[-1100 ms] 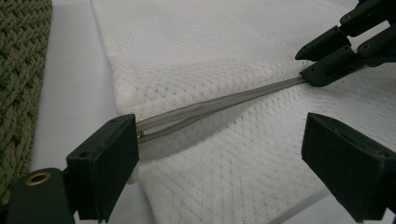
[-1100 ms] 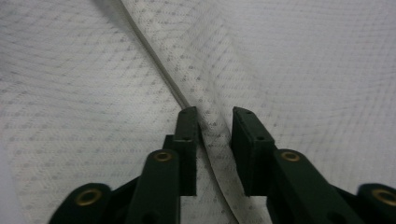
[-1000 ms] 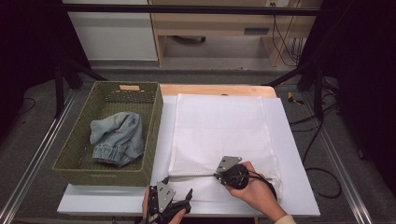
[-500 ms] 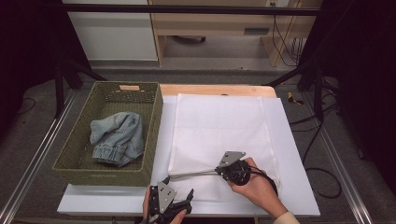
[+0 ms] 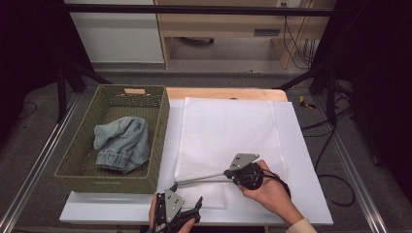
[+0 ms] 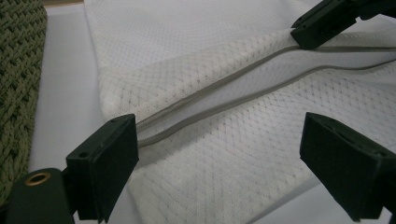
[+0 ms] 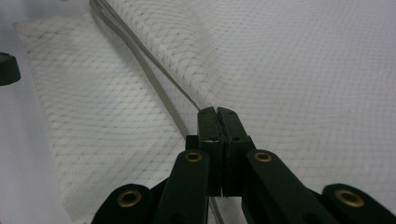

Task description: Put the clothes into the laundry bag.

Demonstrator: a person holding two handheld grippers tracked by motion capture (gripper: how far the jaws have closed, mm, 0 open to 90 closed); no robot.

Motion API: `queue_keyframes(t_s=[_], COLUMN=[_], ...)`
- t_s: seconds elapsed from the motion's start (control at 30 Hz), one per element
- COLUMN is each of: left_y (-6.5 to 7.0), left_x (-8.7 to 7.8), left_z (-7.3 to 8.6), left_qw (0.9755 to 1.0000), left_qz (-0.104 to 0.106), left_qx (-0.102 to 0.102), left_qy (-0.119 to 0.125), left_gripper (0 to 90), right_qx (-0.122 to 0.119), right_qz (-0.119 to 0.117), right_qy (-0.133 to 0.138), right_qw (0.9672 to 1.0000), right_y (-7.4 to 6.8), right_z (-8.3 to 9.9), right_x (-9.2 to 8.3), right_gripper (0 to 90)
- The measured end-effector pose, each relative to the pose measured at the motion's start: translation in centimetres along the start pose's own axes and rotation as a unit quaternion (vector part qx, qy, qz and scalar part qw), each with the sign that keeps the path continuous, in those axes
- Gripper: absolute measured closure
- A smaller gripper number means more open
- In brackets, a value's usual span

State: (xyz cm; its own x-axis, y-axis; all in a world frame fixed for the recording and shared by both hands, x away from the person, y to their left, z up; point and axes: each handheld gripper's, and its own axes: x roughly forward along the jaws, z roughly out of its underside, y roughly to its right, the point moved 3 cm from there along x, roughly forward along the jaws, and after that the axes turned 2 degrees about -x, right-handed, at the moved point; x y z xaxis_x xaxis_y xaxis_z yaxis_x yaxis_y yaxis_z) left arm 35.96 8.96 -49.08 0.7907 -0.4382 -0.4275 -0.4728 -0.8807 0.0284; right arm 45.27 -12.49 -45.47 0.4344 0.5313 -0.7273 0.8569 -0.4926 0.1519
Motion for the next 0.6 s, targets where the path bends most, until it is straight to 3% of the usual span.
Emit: queue_keyframes(t_s=[0.33, 0.6], left_y=[0.3, 0.1], left_x=[-1.2, -2.0], left_z=[-1.7, -5.1], left_qw=[0.9999, 0.9997], left_qz=[0.009, 0.013], left_qx=[0.000, 0.013], left_qy=[0.014, 0.018], left_gripper=[12.1, 10.9], right_qx=[0.003, 0.015], right_qz=[0.007, 0.026], right_qy=[0.019, 0.047], right_qw=[0.9998, 0.9984], right_y=[0.7, 1.6], right_z=[-1.7, -3.2], right_x=[-1.8, -3.4], right_gripper=[89.8, 90.0])
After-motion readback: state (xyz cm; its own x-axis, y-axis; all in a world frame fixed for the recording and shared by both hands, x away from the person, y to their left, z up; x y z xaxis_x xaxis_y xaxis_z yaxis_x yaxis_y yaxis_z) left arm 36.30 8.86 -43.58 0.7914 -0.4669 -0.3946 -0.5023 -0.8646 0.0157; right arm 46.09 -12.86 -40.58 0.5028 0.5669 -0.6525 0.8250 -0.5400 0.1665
